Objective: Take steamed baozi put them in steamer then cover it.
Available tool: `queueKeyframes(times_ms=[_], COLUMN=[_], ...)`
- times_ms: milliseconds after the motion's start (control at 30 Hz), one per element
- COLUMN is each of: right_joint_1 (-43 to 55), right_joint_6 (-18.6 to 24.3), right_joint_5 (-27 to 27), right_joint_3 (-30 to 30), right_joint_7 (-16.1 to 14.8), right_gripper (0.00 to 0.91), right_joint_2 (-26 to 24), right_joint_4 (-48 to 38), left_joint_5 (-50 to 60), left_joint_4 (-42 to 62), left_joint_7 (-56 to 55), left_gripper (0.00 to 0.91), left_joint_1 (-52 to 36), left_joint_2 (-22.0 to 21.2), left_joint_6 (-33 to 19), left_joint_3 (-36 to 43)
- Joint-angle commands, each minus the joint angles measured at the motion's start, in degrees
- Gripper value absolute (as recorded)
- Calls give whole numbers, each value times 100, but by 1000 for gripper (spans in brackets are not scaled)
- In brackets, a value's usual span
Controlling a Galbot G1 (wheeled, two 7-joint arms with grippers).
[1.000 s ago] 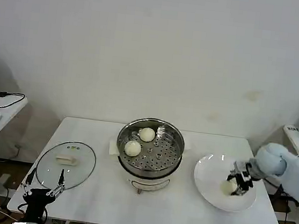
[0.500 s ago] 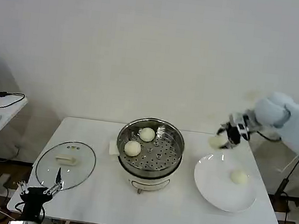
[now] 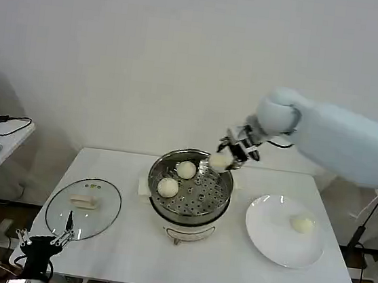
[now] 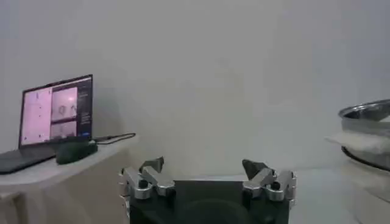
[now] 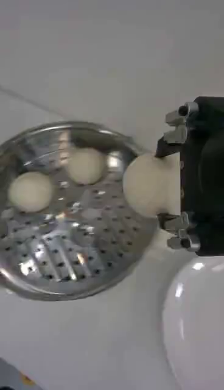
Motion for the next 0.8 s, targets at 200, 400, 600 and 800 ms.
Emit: queueKeyframes(times_ms=[200,400,600,800], right_joint_1=[-163,-275,-334,-401], right_joint_6=[1266,1507,1606,1727], right_joint_5=[-651,-908,-1068,-1243], right_joint_3=[-440,-498,-559,-592], right_joint_7=[37,52,110,147], right_gripper=[645,635,635,635], right_joint_2=[706,598,477,484], right_joint_4=[204,291,467,409], left_joint_5=[-2,7,14,21], left_joint_4=[16,-8,-39,-64], left_joint_7=[-1,-3,-5,-4], left_gripper=[907,907,907,907], left_joint_1=[48,58,77,72], left_joint_2=[-59,-82,-91,-119], left_joint_6=[-41,-45,-47,-47], left_joint_3=[-57,-61,-55,-34])
